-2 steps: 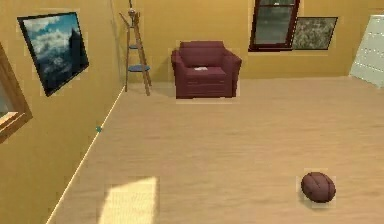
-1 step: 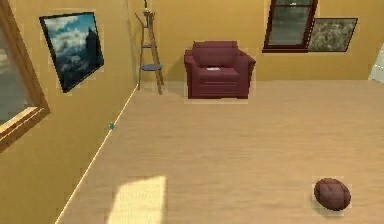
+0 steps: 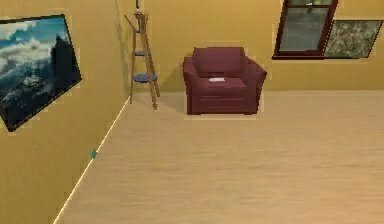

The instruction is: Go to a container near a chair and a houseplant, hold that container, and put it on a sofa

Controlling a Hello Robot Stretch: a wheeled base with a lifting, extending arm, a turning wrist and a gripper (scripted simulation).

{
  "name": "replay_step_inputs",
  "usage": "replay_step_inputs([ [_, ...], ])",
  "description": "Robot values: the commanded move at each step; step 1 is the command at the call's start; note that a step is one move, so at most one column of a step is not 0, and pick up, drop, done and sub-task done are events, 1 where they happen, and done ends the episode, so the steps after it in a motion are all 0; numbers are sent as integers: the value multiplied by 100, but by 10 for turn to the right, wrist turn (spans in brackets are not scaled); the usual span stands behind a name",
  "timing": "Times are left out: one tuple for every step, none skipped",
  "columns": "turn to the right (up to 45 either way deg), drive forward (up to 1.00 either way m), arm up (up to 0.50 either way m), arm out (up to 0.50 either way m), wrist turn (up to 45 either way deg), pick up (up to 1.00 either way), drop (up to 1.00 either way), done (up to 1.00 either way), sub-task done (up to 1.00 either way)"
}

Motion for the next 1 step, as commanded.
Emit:
replay_step_inputs([
  [360,0,0,0,0,0,0,0,0],
])
